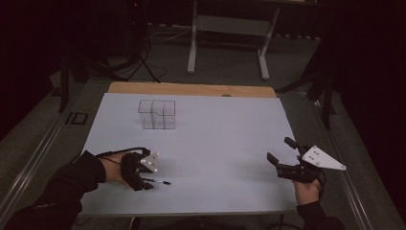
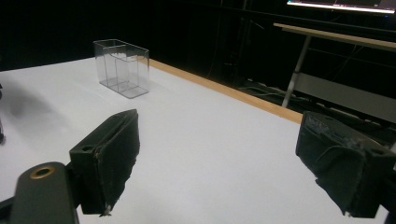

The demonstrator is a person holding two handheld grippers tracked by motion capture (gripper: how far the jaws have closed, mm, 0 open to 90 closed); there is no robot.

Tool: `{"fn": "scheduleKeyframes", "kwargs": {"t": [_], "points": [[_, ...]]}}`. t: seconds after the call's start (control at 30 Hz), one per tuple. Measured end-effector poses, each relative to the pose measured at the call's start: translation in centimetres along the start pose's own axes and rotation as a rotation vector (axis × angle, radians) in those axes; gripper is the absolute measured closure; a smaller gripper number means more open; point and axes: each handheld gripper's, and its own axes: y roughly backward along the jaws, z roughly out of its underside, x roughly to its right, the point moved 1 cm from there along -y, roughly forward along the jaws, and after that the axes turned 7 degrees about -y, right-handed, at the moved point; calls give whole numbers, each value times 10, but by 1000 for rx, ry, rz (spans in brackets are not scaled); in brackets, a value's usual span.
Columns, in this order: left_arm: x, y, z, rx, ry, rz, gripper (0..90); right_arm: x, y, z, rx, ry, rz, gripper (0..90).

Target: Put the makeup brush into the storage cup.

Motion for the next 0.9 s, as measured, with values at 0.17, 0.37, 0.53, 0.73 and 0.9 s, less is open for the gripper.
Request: {"fn": "scheduleKeyframes", "kwargs": {"t": [0.17, 0.37, 0.53, 0.73, 0.9], "points": [[-1, -7, -2, -35, -9, -3, 528, 0, 0, 0, -2, 1, 0, 133], [-3, -16, -5, -88, -39, 9, 613, 0, 0, 0, -4, 0, -1, 133], [-4, -23, -8, -124, -64, 10, 677, 0, 0, 0, -4, 0, -3, 133], [-8, -28, -11, -156, -72, 17, 733, 0, 0, 0, -4, 2, -3, 133], [-10, -32, -11, -167, -69, 26, 734, 0, 0, 0, -4, 2, -2, 134]]}}
